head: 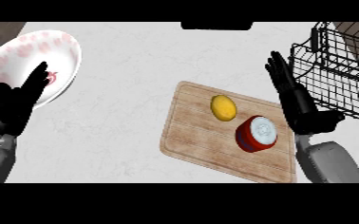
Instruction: Pick the can from the cutting board and place it in the tiered basket
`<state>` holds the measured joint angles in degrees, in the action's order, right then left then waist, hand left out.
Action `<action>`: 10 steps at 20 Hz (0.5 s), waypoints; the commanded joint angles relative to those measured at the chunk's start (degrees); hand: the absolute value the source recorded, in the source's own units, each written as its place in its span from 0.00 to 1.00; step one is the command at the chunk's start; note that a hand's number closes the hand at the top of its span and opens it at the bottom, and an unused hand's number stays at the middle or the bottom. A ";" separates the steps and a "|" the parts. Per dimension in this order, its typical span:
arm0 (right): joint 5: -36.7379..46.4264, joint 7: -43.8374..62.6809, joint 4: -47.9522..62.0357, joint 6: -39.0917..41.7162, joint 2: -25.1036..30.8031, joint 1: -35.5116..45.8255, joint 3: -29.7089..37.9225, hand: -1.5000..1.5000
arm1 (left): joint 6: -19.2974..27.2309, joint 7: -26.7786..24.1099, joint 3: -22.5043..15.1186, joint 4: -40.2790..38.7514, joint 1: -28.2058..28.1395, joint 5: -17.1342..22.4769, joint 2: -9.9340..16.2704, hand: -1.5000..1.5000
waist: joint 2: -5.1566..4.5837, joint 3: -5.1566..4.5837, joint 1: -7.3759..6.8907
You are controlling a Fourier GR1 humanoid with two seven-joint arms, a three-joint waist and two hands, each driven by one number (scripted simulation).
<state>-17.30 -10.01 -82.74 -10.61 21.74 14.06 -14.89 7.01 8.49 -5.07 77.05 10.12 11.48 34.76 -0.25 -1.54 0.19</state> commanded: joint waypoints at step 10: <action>-1.74 12.33 -4.68 -20.71 5.60 -4.17 22.13 0.00 | 10.11 -4.88 -5.04 3.38 -12.67 -0.80 -16.68 0.50 | 1.01 1.53 2.23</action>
<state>-16.00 -1.54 -88.50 -21.90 31.30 12.46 0.48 14.81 4.00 -7.92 79.46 0.46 10.83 22.50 0.86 -0.60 2.03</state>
